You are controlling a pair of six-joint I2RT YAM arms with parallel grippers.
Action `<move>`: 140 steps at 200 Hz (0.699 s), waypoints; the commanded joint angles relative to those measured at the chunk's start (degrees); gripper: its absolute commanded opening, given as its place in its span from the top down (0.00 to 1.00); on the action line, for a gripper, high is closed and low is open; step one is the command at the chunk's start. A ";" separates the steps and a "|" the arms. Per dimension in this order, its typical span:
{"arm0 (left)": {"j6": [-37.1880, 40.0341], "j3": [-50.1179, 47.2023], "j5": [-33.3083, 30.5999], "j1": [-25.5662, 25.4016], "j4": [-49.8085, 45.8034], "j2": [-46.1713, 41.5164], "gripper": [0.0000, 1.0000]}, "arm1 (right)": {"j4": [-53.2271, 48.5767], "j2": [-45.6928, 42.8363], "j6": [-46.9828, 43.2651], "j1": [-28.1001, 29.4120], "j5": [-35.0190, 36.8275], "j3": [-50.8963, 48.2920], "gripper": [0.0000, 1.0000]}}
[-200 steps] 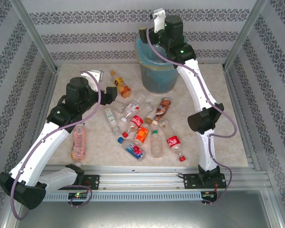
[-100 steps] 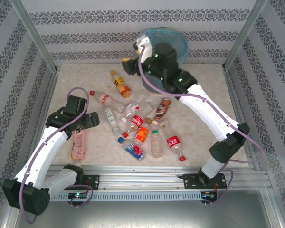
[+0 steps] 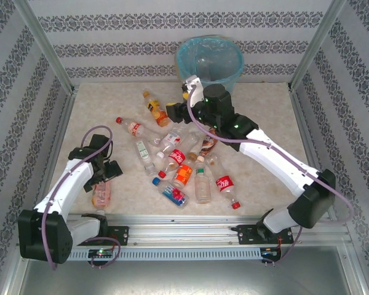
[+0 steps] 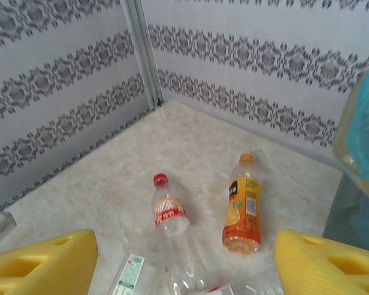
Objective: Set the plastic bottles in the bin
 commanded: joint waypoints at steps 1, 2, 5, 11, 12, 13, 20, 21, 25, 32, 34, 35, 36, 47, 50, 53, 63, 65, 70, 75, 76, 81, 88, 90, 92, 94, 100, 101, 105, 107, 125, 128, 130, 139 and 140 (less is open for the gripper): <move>-2.80 -2.90 0.25 1.02 2.64 1.53 0.04 | 2.86 -1.37 0.08 -0.34 0.69 -2.11 0.24; -2.83 -2.97 0.32 1.02 2.78 1.65 0.05 | 2.84 -1.41 0.10 -0.41 0.64 -2.16 0.24; -2.78 -3.41 0.68 1.02 3.31 1.95 0.06 | 2.81 -1.45 0.12 -0.40 0.56 -2.28 0.24; -2.47 -4.10 1.73 1.02 4.33 2.72 0.07 | 2.88 -1.67 0.31 -0.68 0.42 -2.51 0.24; -2.36 -4.23 1.89 1.02 4.50 2.86 0.08 | 2.84 -1.65 0.30 -0.71 0.38 -2.54 0.24; -2.30 -4.39 2.15 1.02 4.68 2.93 0.08 | 2.92 -1.69 0.34 -0.73 0.31 -2.60 0.24; -1.90 -5.15 3.63 1.02 6.00 3.91 0.10 | 2.99 -1.85 0.41 -0.90 0.04 -2.96 0.24; -1.81 -5.29 3.85 0.98 6.17 3.98 0.11 | 3.03 -1.87 0.40 -0.96 0.01 -2.98 0.24; -1.74 -5.66 4.52 1.02 6.84 4.52 0.12 | 3.12 -2.07 0.45 -1.03 -0.06 -3.16 0.24; -1.79 -6.20 5.43 0.99 7.64 5.42 0.14 | 3.21 -2.22 0.45 -1.25 -0.19 -3.40 0.24; -1.76 -6.38 5.69 0.95 7.92 5.62 0.15 | 3.17 -2.26 0.42 -1.31 -0.26 -3.44 0.24; -1.74 -6.43 5.85 0.94 8.06 5.80 0.15 | 3.17 -2.34 0.40 -1.38 -0.27 -3.45 0.24; -1.73 -6.50 5.93 0.98 8.12 5.94 0.15 | 3.17 -2.34 0.35 -1.37 -0.32 -3.49 0.23; -1.53 -7.07 7.27 0.94 9.56 7.02 0.21 | 3.12 -2.59 0.21 -1.84 -0.54 -3.76 0.24; -1.46 -7.16 7.64 0.94 9.94 7.20 0.23 | 3.08 -2.68 0.24 -1.93 -0.62 -3.80 0.23; -1.42 -7.26 7.75 0.94 10.22 7.48 0.24 | 3.08 -2.75 0.26 -2.02 -0.66 -3.87 0.23; -1.46 -7.44 8.17 0.85 11.19 7.96 0.29 | 3.07 -2.99 0.29 -2.49 -0.72 -4.14 0.23; -1.39 -7.51 8.24 0.87 11.40 8.06 0.30 | 2.96 -3.03 0.25 -2.55 -0.68 -4.20 0.23; -1.29 -7.40 8.48 0.88 11.80 8.22 0.33 | 2.91 -3.20 0.27 -2.74 -0.76 -4.32 0.23; -1.27 -7.36 8.59 0.89 12.19 8.20 0.36 | 2.84 -3.23 0.24 -2.93 -0.75 -4.46 0.23; -1.23 -7.31 8.66 0.87 12.25 8.19 0.36 | 2.82 -3.31 0.22 -2.98 -0.74 -4.48 0.23; -1.26 -7.07 8.77 0.88 12.47 8.13 0.38 | 2.81 -3.52 0.31 -3.16 -0.72 -4.67 0.24; -1.03 -6.76 8.90 0.88 12.71 8.03 0.42 | 2.96 -3.82 0.38 -3.38 -0.65 -5.00 0.24; -0.95 -6.50 8.93 0.86 12.66 7.95 0.42 | 2.98 -3.85 0.33 -3.38 -0.60 -5.16 0.24; -0.91 -6.37 8.91 0.89 12.65 7.92 0.42 | 3.01 -3.86 0.37 -3.38 -0.56 -5.24 0.24; -0.88 -6.19 8.93 0.90 12.56 7.88 0.43 | 3.10 -3.97 0.44 -3.43 -0.51 -5.33 0.23; -0.70 -5.61 8.80 0.85 12.23 7.65 0.43 | 3.17 -4.05 0.42 -3.57 -0.38 -5.54 0.23; -0.59 -5.47 8.77 0.89 12.15 7.61 0.44 | 3.17 -4.12 0.44 -3.56 -0.33 -5.55 0.23; -0.30 -5.14 8.55 0.92 11.92 7.30 0.46 | 3.17 -4.10 0.50 -3.64 -0.29 -5.56 0.23; -0.20 -4.98 8.51 0.86 11.85 7.22 0.48 | 3.16 -4.10 0.48 -3.71 -0.29 -5.56 0.23; 0.74 -3.11 6.53 0.85 10.47 5.30 0.52 | 2.75 -3.72 0.46 -3.98 -0.37 -4.93 0.23; 0.96 -2.71 6.06 0.87 10.23 4.80 0.52 | 2.68 -3.65 0.40 -3.94 -0.39 -4.75 0.23; 0.98 -2.52 5.69 0.85 10.02 4.50 0.52 | 2.56 -3.59 0.34 -3.94 -0.42 -4.61 0.23; 1.16 -1.23 3.62 0.85 9.13 2.84 0.52 | 2.24 -3.37 0.12 -3.97 -0.69 -4.06 0.23; 1.22 -1.04 3.36 0.85 9.10 2.74 0.52 | 2.22 -3.34 0.12 -3.98 -0.66 -4.02 0.23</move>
